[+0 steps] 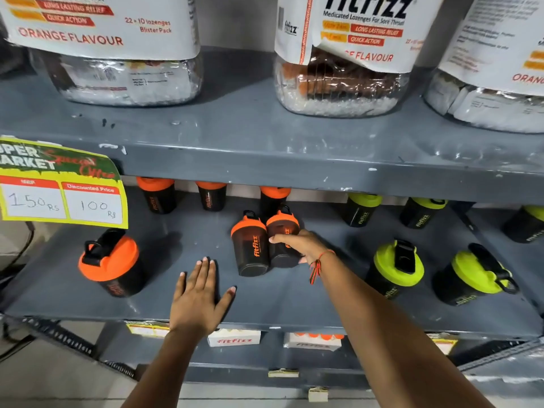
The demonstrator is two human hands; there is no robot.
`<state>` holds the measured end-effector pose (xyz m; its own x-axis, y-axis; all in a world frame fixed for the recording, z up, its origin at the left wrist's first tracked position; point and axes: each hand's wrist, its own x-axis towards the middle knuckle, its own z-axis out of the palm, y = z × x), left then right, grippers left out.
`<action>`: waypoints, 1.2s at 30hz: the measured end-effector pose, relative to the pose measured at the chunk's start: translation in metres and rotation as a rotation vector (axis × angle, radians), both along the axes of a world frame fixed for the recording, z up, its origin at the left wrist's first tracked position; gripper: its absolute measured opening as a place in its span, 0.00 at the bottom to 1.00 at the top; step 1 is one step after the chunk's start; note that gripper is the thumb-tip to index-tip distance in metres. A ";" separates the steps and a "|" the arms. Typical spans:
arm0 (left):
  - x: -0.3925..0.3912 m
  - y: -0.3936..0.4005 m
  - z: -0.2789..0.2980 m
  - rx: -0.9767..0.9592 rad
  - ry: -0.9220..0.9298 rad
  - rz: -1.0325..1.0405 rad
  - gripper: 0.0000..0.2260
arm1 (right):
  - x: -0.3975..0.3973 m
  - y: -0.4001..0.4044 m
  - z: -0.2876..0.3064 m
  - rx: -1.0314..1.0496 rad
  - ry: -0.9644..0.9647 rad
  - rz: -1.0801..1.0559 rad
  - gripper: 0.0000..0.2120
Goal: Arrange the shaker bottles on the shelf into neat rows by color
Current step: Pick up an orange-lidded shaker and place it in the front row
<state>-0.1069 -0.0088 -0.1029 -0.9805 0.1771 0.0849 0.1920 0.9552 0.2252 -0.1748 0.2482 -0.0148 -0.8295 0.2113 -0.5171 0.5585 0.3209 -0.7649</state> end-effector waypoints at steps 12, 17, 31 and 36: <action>0.001 0.000 0.003 -0.015 -0.019 0.001 0.39 | 0.003 -0.003 -0.018 0.095 0.432 -0.222 0.39; 0.001 0.000 0.004 -0.031 -0.030 0.008 0.39 | 0.029 -0.003 -0.021 0.175 0.656 -0.374 0.42; 0.000 0.000 0.001 -0.034 -0.048 0.011 0.39 | 0.076 0.026 -0.052 0.215 0.646 -0.535 0.42; 0.000 0.000 0.001 -0.050 -0.057 0.009 0.38 | 0.077 0.029 -0.056 0.184 0.666 -0.485 0.42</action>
<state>-0.1068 -0.0090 -0.1017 -0.9850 0.1713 0.0201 0.1720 0.9671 0.1874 -0.0983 0.2768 -0.0706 -0.7445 0.6557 0.1257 0.1169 0.3135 -0.9424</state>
